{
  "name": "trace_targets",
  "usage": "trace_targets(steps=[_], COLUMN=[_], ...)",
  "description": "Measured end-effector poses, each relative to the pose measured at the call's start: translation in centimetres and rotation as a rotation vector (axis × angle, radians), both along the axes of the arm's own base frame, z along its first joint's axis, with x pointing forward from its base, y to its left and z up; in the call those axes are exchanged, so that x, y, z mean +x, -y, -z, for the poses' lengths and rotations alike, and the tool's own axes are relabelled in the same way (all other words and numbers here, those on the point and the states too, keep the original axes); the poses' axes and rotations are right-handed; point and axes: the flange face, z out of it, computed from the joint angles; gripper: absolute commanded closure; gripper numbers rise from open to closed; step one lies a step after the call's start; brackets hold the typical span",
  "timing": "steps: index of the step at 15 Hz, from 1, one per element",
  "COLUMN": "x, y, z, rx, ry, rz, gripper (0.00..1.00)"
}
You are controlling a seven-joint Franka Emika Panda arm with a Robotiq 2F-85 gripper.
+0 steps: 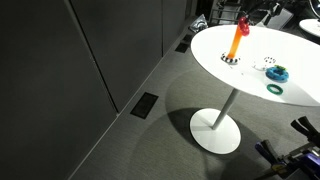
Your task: Remove the top two circular objects on the orange object then put the pink object
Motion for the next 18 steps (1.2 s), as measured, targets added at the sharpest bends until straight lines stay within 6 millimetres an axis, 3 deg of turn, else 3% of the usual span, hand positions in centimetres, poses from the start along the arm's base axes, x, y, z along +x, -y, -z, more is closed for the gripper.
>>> trace_targets(steps=[10, 18], x=[1.1, 1.3], y=[-0.6, 0.5], z=[-0.6, -0.7], rx=[-0.012, -0.05], ry=[0.022, 0.022], rz=[0.005, 0.03], gripper=[0.0, 0.0])
